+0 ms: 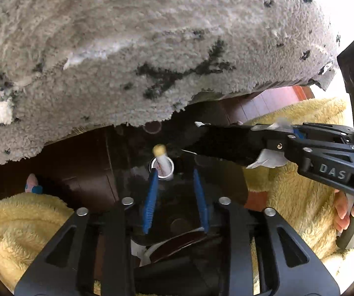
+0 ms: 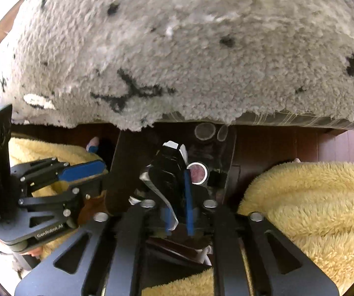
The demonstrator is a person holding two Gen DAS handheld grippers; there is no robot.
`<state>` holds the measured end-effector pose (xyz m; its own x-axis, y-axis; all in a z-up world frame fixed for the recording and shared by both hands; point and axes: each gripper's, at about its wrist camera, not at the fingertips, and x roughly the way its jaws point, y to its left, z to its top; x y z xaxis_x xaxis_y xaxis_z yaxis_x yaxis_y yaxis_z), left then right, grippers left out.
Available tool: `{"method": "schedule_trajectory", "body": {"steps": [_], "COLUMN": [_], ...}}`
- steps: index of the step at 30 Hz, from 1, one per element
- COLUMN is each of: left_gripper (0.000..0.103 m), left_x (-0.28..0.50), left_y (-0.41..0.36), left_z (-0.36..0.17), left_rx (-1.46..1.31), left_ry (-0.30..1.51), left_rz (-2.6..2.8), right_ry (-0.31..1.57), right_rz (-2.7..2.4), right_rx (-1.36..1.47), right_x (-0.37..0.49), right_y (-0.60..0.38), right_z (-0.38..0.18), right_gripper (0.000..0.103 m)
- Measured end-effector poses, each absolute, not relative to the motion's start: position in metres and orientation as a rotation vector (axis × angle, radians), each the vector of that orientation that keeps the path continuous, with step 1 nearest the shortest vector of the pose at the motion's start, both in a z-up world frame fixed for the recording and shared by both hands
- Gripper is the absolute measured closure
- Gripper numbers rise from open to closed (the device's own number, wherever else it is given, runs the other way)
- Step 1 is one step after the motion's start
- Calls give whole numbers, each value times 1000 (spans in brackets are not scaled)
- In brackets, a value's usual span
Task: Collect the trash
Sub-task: 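Carry both items down to the bin and open both tools, then grasp the blue snack packet with the left tool while the right tool grasps the knotted blue cloth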
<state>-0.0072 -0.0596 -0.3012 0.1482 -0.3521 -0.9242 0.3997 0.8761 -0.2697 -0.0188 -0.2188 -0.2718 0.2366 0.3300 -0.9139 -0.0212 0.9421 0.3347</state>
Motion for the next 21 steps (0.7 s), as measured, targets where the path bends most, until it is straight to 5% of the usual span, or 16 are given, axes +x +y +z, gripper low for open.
{"method": "schedule_trajectory", "body": {"steps": [1,2,7,14,21], "left_gripper": [71,70,57,37,33], "left_x": [-7,-7,-3,1,13], "left_y": [-59,-58,-50,-41,-21], "left_z": [-301,-300,-286,-246,-195], "left_rx": [40,38,33,54,48], "left_ry": [1314,1313,1289,1180,1061], "left_rz": [-536,-530,-504,-456,-410], "right_ry": [1305,1292,1251,1134,1009], "right_rz": [239,236,209,137,82], "right_rx": [289,299,313,279,249], "right_x": [-19,-20,-20,-18,-12], "right_y": [-222,-223,-236,-256,-279], "right_z": [-270,-268,-256,-214,-167], "right_gripper": [41,37,36,20,19]}}
